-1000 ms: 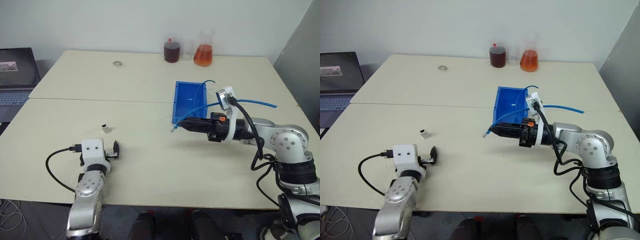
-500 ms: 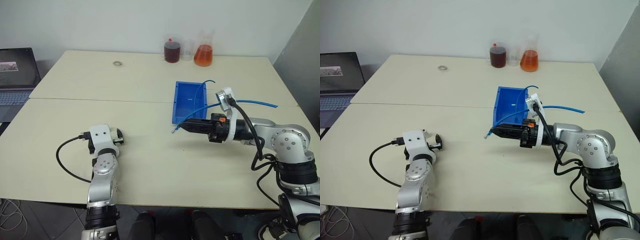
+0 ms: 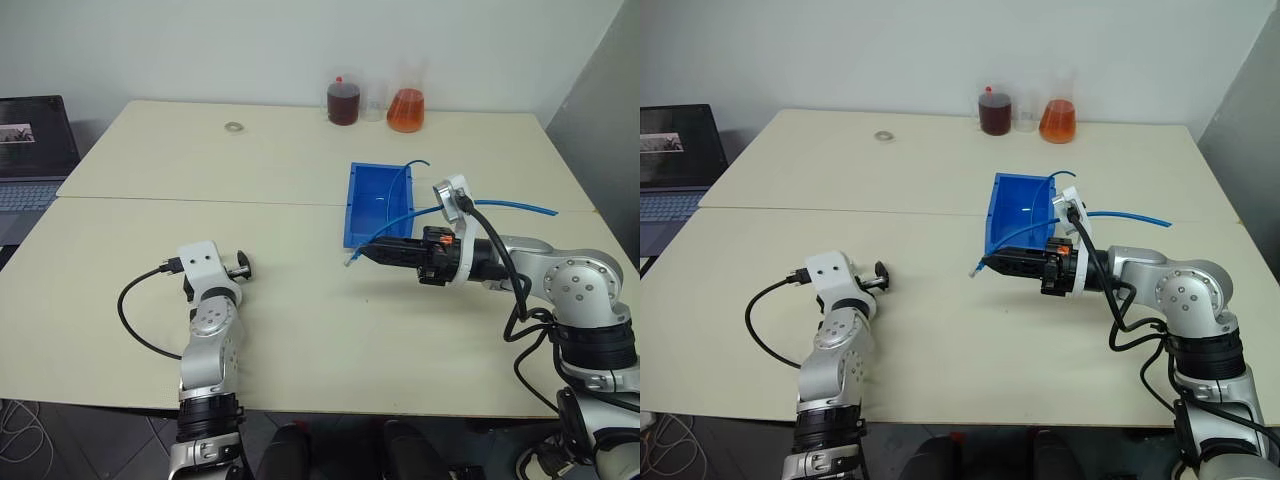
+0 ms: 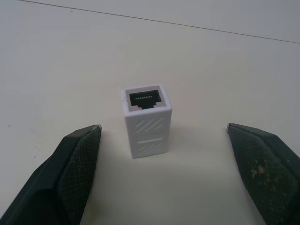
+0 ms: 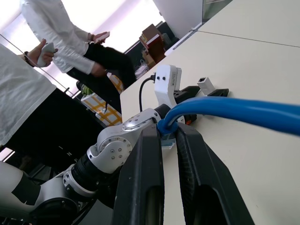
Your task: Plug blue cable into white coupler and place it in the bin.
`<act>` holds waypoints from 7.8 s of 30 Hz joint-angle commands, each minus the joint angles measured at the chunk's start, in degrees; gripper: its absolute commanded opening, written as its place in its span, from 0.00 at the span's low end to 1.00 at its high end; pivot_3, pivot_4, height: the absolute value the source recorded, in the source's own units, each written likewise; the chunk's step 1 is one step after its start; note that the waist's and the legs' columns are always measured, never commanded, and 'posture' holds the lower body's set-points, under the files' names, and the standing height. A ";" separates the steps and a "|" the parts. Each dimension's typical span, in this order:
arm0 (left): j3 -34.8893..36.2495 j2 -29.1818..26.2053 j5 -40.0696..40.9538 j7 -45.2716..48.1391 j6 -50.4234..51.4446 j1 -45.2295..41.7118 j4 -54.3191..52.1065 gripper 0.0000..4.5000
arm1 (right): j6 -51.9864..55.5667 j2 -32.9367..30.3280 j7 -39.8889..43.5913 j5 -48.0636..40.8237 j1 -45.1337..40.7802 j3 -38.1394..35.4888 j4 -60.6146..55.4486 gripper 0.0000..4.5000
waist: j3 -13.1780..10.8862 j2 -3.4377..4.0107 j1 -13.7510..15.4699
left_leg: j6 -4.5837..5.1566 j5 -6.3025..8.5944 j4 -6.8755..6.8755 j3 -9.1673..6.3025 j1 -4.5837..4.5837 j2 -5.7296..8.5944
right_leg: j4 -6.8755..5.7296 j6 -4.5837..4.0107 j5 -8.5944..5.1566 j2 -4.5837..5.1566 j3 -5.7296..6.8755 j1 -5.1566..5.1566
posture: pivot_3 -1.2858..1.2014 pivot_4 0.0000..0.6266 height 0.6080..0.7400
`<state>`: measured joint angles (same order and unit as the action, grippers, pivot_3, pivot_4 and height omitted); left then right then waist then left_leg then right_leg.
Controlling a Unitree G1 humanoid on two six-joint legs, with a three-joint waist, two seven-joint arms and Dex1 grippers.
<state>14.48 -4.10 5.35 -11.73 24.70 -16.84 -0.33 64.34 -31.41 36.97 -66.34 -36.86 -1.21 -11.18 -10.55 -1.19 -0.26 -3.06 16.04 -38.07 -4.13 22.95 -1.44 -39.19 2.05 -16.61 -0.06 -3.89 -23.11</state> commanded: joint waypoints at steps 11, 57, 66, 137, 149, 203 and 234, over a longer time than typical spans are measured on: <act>1.45 2.67 0.38 -3.85 6.05 0.37 -6.32 1.00 | -0.56 0.29 -0.32 0.05 0.26 -2.01 -2.20 0.03 | 0.00 0.00 -0.05 | -0.01 -0.01 -0.02 0.01 -0.01 0.00 | -0.04 0.00 0.00 0.00 -0.01 0.00 | 0.52 0.24 1.00; -13.15 -27.43 13.57 55.96 2.86 -0.25 -5.50 0.17 | -2.79 0.45 -1.07 3.68 2.68 -3.78 -3.02 0.03 | 0.00 0.01 -1.22 | -0.17 -0.11 -0.01 -0.01 -0.06 -0.02 | -0.28 -0.03 -0.02 -0.08 0.00 -0.06 | 0.52 0.24 1.00; -24.21 -33.71 13.31 82.34 -11.36 -3.49 -2.13 0.17 | -4.08 -0.70 0.18 5.97 4.19 -3.85 -4.11 0.03 | -0.01 0.02 -1.41 | -0.16 -0.11 0.00 -0.01 -0.06 -0.10 | -0.25 -0.07 -0.04 -0.22 -0.01 -0.07 | 0.52 0.24 1.00; -27.20 -28.70 6.17 89.86 -33.12 -2.98 17.22 0.17 | -38.35 4.73 24.68 48.92 6.03 23.60 2.28 0.03 | 0.02 0.07 -1.68 | 0.01 -0.20 -0.14 -0.12 -0.26 -0.13 | -0.75 -0.13 -0.05 -0.32 0.00 -0.07 | 0.52 0.24 1.00; -27.17 -28.69 6.02 89.81 -33.11 -3.90 17.98 0.17 | -38.03 4.40 25.42 49.86 5.38 24.36 2.71 0.03 | 0.02 0.08 -1.75 | 0.01 -0.20 -0.14 -0.12 -0.28 -0.14 | -0.77 -0.14 -0.05 -0.34 0.00 -0.07 | 0.52 0.24 1.00; -27.15 -28.14 5.64 88.55 -33.86 -4.29 19.69 0.17 | -37.21 5.82 21.00 62.21 2.72 32.42 1.55 0.03 | 0.09 0.17 -1.78 | 0.14 -0.28 -0.11 -0.14 -0.48 -0.18 | -0.86 -0.26 0.03 -0.42 0.01 0.03 | 0.52 0.24 1.00; -25.53 -28.86 9.22 87.57 -29.78 -3.74 12.85 0.35 | -25.56 6.79 20.51 56.87 5.19 26.21 -0.94 0.03 | 0.34 0.35 -2.68 | 0.25 -0.32 0.17 -0.19 -1.58 -0.25 | -0.72 -0.13 -0.22 -0.54 -0.03 1.06 | 0.52 0.24 1.00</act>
<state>-13.00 -32.33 11.33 75.58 -8.00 -20.48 17.95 33.36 -23.50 58.62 -8.22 -32.44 26.76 -9.65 -10.21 -0.84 -2.94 -2.81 15.72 -37.92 -4.34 21.45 -1.69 -39.90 1.91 -16.84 -0.61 -3.91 -22.10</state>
